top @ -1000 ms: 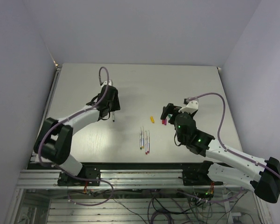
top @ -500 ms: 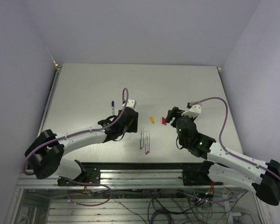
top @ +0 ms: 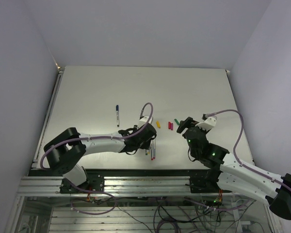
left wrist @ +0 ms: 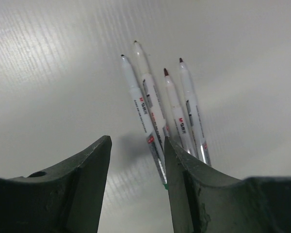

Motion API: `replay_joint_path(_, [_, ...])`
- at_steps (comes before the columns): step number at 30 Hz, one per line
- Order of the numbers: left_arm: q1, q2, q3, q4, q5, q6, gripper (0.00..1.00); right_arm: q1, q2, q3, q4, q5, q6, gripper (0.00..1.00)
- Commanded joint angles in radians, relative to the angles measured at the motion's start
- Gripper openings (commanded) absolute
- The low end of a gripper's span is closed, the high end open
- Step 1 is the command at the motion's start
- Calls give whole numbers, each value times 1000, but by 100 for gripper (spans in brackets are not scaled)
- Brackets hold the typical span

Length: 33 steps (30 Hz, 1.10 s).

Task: Insert the pens into the pen caps

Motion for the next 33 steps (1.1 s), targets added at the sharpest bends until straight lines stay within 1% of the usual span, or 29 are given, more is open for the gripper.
replay_joint_path(1, [-47, 26, 65, -59, -68, -50, 58, -1, -27, -29, -52, 38, 84, 72])
replay_joint_path(6, [-65, 34, 63, -56, -69, -93, 57, -1, -19, -34, -54, 38, 75, 72])
replay_joint_path(10, [-76, 47, 72, -43, -55, -102, 57, -1, 7, -8, -105, 47, 84, 72])
replay_joint_path(13, [-88, 73, 97, -66, -61, -101, 57, -1, 9, -4, -128, 52, 107, 71])
replay_joint_path(17, [-107, 101, 119, -99, -80, -110, 57, 0, -3, -26, -117, 41, 121, 69])
replay_joint_path(27, [-112, 119, 103, -96, -71, -130, 56, -1, 24, -26, -115, 20, 138, 69])
replay_joint_path(33, [-112, 95, 83, -108, -109, -154, 55, -1, 34, -48, -74, -9, 133, 68])
